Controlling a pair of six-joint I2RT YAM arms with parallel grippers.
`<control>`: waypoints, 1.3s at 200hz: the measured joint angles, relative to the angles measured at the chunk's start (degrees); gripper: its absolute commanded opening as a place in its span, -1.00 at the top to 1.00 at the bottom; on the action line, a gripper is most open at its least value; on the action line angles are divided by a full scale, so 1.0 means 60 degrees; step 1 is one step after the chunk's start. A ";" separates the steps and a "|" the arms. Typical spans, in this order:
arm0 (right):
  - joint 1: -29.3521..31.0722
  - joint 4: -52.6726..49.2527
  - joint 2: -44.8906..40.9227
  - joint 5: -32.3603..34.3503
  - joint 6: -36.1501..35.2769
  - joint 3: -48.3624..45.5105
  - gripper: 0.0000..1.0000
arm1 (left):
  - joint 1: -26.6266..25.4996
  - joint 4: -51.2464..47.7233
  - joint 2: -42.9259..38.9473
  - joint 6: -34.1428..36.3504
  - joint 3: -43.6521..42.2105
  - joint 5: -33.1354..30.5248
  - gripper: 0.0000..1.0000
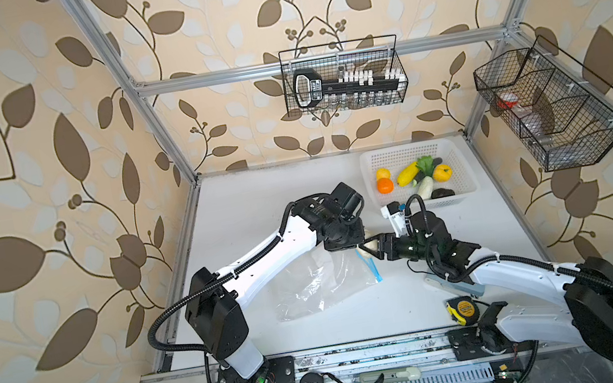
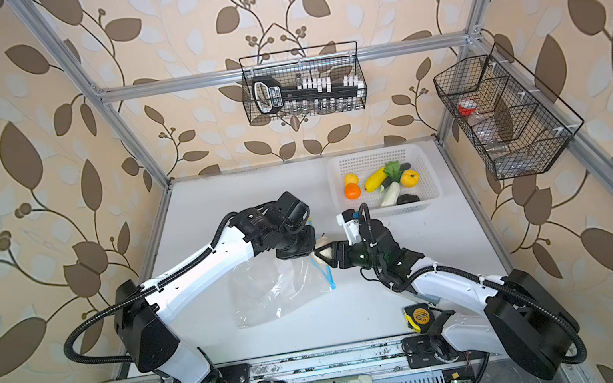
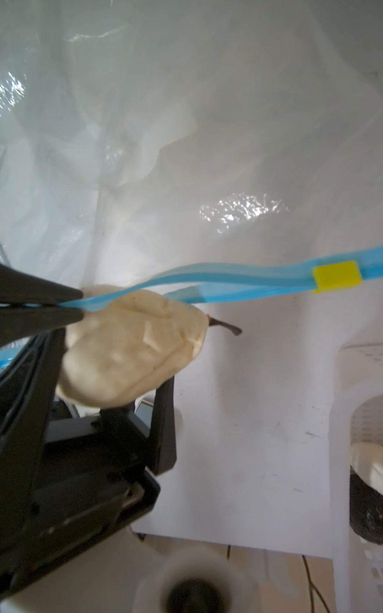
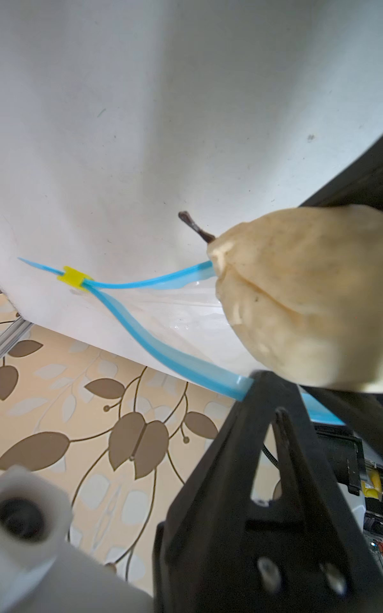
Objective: Place the food in the zip-top bag and seal the zipper
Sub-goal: 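Carry the pear with the right gripper to the bag mouth held by the left gripper, then lower the pear into the open bag and open the right gripper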
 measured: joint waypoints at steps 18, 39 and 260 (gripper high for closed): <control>0.0029 0.0004 0.0033 -0.0029 -0.0004 -0.0004 0.35 | 0.0000 0.0142 -0.0004 -0.0018 0.0000 0.0124 1.00; 0.0029 -0.0025 0.0033 -0.0029 -0.0109 -0.0004 0.33 | 0.0000 0.0248 -0.0004 -0.0029 0.0000 0.0244 1.00; 0.0539 -0.1319 0.0033 0.0718 -0.0834 0.0364 -0.40 | 0.0004 0.0656 -0.0004 -0.0047 -0.0011 0.0576 1.00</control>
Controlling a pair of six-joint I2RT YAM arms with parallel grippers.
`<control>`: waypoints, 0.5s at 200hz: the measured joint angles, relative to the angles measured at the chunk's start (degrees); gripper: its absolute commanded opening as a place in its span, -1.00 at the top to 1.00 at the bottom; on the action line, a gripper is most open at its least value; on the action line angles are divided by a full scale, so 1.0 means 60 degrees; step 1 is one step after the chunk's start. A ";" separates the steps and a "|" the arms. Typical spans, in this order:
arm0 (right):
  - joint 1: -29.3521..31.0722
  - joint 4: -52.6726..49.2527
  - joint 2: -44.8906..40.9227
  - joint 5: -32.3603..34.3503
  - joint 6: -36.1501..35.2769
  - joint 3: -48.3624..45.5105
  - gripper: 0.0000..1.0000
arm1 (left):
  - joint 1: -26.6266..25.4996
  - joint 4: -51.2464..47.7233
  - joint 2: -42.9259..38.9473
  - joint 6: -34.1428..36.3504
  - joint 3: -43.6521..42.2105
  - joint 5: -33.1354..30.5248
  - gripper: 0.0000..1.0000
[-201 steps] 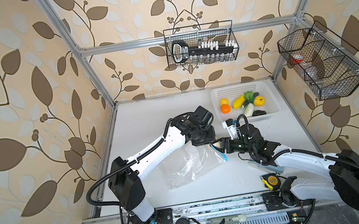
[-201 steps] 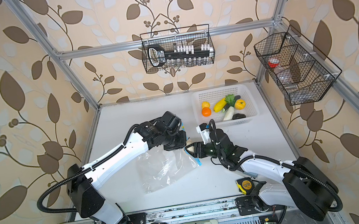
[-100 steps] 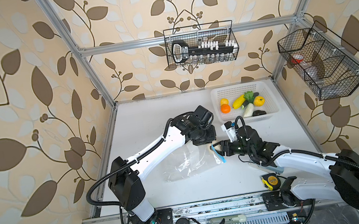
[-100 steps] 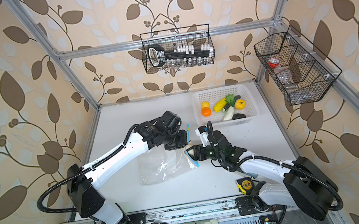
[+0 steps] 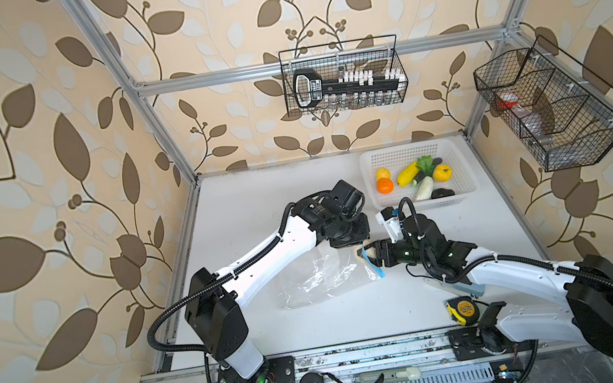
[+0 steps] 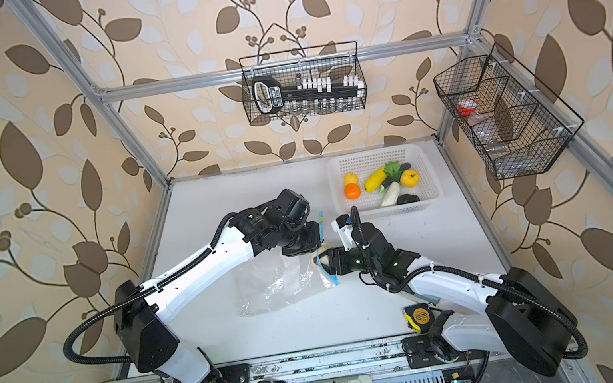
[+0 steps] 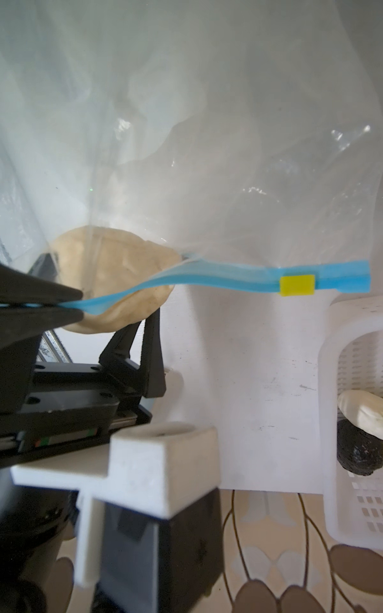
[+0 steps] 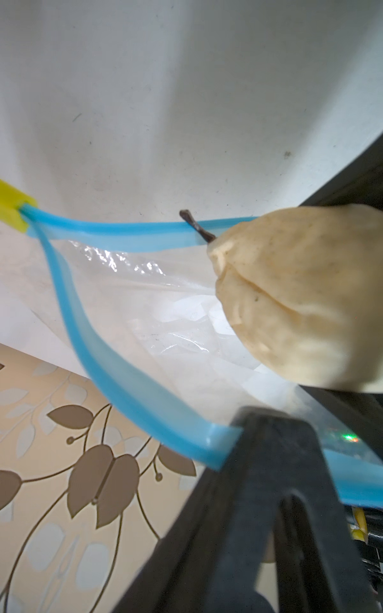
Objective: Place the food in the zip-top bag and seal the zipper
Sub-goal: 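Lower the pear into the open bag and open the right gripper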
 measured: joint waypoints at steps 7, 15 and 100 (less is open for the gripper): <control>0.0018 -0.0066 0.0000 0.0015 -0.0022 0.0029 -0.44 | 0.0000 0.0018 0.0000 -0.0018 -0.0011 0.0029 1.00; 0.0040 -0.0120 0.0000 0.0051 -0.0040 0.0047 -0.47 | 0.0000 0.0069 0.0000 -0.0029 -0.0033 0.0076 1.00; 0.0142 -0.0437 -0.0073 0.0288 -0.0171 0.0157 -0.67 | 0.0000 0.0321 0.0000 -0.0087 -0.0160 0.0204 1.00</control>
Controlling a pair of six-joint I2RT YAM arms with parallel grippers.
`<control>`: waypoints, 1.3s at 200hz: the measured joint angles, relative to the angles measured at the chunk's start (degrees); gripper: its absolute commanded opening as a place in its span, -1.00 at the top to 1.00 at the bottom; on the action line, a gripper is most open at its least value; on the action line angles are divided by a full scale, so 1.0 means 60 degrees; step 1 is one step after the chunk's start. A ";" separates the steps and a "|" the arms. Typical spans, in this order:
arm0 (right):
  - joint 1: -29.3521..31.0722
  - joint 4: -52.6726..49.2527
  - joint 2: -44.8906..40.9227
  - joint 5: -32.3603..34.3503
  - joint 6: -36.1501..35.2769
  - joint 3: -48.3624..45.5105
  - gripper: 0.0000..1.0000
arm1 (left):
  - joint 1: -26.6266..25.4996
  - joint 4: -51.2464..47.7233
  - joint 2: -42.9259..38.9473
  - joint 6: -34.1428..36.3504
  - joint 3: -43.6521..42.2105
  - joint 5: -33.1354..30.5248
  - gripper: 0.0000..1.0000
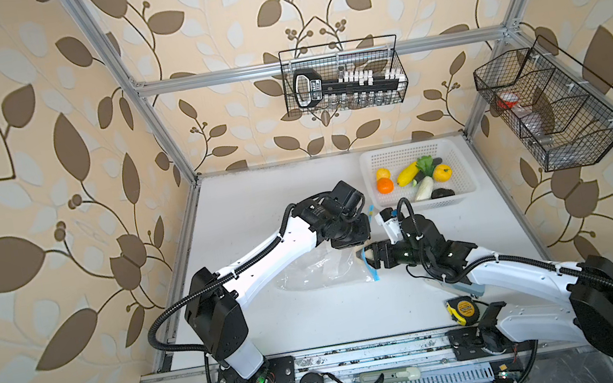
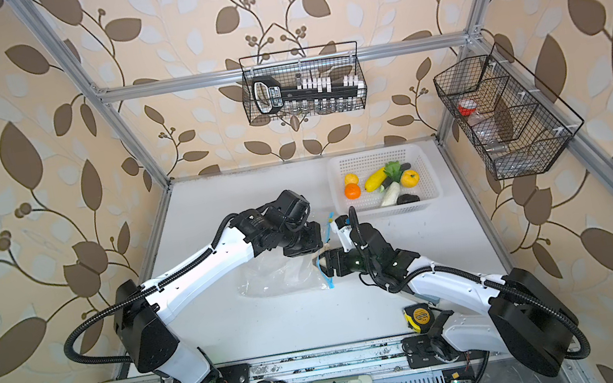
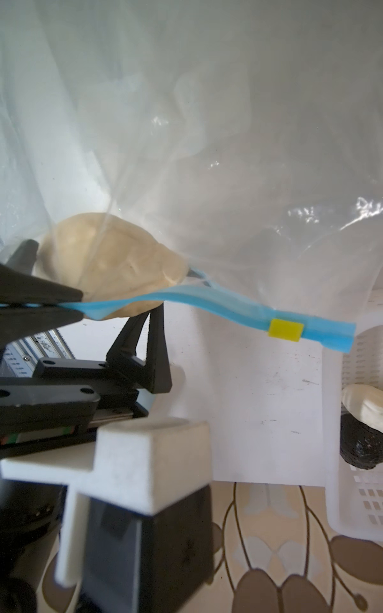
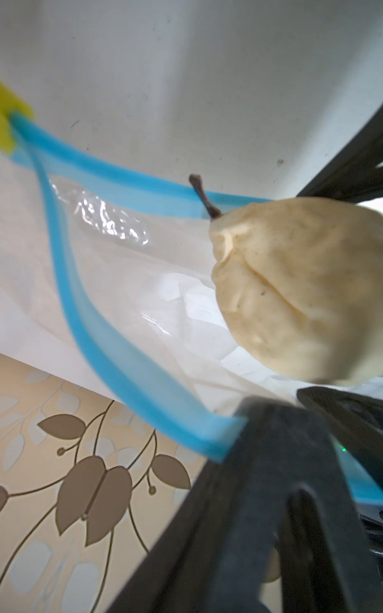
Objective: Place the food in the zip-top bag and seal the zipper
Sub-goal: 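Lower the pear into the open bag and open the right gripper, then withdraw the right gripper toward the basket while the left gripper holds the zipper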
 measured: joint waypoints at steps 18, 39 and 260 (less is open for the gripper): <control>0.0025 -0.0084 0.0000 0.0036 -0.0004 0.0069 -0.67 | 0.0000 0.0084 0.0000 -0.0004 -0.0033 0.0004 1.00; 0.0036 -0.0284 -0.0066 0.0047 -0.0015 0.0142 -0.69 | 0.0000 0.0098 0.0000 -0.0007 -0.0113 0.0004 1.00; -0.2200 -0.3632 -0.1220 0.1206 -0.1344 0.2594 -0.39 | 0.0503 0.0517 -0.0262 -0.0397 -0.0769 0.0004 1.00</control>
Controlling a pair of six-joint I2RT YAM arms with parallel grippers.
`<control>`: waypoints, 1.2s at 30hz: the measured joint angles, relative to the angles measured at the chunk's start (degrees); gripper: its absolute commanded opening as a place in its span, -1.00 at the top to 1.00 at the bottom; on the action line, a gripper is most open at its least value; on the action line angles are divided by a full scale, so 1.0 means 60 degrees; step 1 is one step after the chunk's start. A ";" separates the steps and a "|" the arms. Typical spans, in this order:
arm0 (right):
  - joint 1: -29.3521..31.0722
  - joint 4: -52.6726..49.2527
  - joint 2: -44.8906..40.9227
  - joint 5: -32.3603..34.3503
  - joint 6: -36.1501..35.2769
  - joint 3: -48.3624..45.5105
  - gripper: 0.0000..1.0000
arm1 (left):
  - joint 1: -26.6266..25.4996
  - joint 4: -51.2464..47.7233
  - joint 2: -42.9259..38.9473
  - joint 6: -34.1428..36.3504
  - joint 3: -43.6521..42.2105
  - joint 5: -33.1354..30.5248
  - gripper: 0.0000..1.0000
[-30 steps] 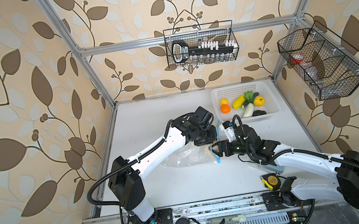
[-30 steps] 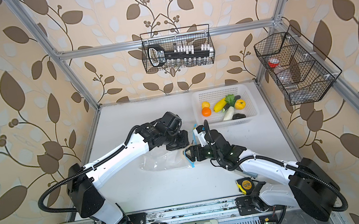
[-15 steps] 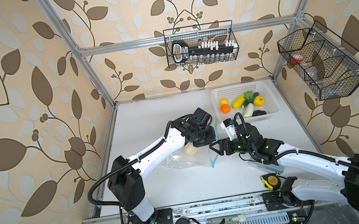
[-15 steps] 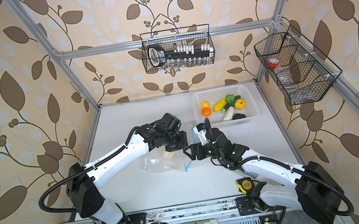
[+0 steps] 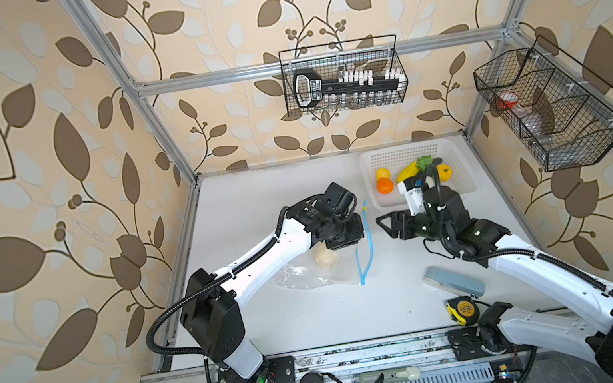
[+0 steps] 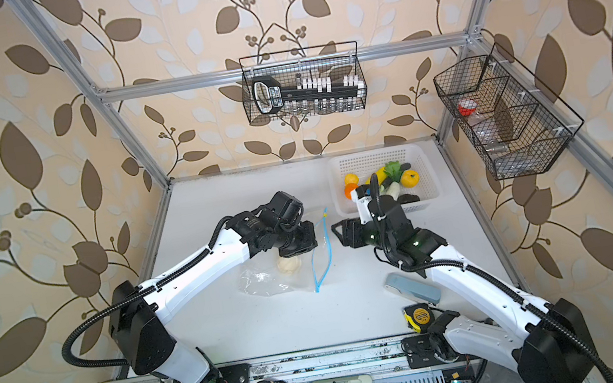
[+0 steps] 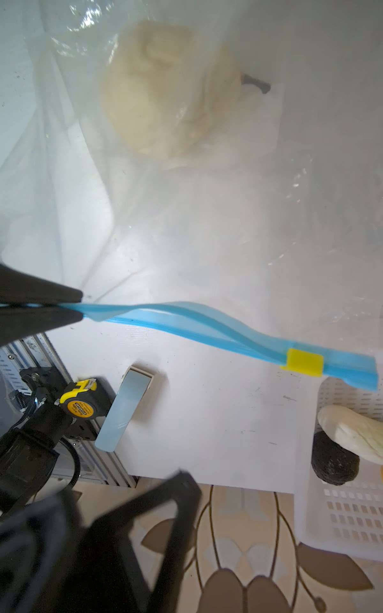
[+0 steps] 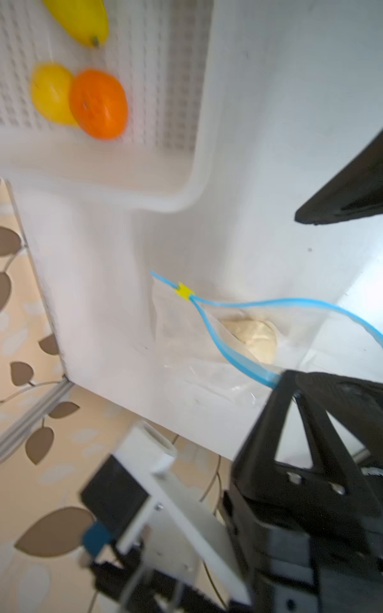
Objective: Place the food in the zip-top bag and seal the zipper
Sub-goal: 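Withdraw the right gripper toward the basket while the left gripper holds the zipper, then lower the right gripper onto the white bok choy stem in the basket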
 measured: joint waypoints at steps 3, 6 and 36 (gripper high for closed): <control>-0.0998 -0.0452 0.0605 0.0463 -0.0288 0.0943 -0.37 | 0.0055 0.0062 -0.0004 -0.0069 -0.0062 0.0004 1.00; -0.1643 -0.0736 0.1497 0.1067 -0.0444 0.1698 -0.36 | 0.0062 0.0080 -0.0004 -0.0091 -0.0102 0.0015 1.00; -0.4707 -0.2656 0.9031 0.1810 -0.0219 0.7195 -0.04 | 0.0062 0.0157 0.0149 -0.0084 -0.0095 0.0506 1.00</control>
